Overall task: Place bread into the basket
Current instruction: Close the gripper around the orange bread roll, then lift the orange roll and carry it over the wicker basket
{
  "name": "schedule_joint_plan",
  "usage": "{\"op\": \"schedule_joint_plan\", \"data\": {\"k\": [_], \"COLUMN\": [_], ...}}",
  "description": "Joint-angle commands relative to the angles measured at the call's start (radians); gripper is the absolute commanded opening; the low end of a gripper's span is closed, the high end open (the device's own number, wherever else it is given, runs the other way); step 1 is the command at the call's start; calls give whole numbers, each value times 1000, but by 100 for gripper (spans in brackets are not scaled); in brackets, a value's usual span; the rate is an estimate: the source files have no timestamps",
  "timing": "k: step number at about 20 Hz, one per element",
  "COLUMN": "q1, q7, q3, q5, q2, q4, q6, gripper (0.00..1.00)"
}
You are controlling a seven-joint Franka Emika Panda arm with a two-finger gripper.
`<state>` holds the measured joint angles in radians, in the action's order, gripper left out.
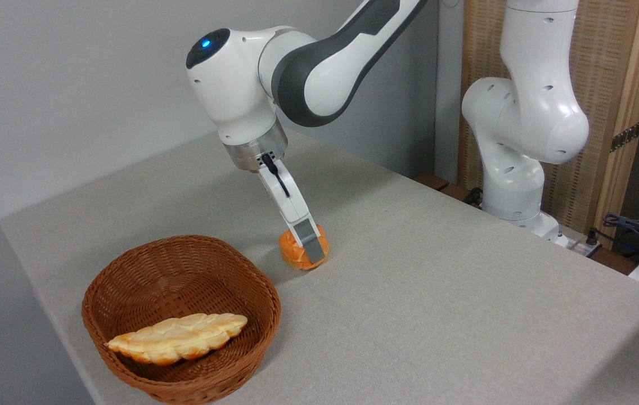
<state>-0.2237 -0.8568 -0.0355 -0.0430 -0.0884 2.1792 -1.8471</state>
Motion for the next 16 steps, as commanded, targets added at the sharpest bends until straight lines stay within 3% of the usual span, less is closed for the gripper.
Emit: {"op": "schedule_joint_plan", "data": {"k": [1,8,16], "q1": [-14,-14,3], "q7": [-11,-11,-2], "q3": [6,6,23], "q5": [29,29,28], "q2": [-1,-1,-42], "q4": [10,10,-25], "q6": [-21,-21,3], "gripper": [27,25,31]}}
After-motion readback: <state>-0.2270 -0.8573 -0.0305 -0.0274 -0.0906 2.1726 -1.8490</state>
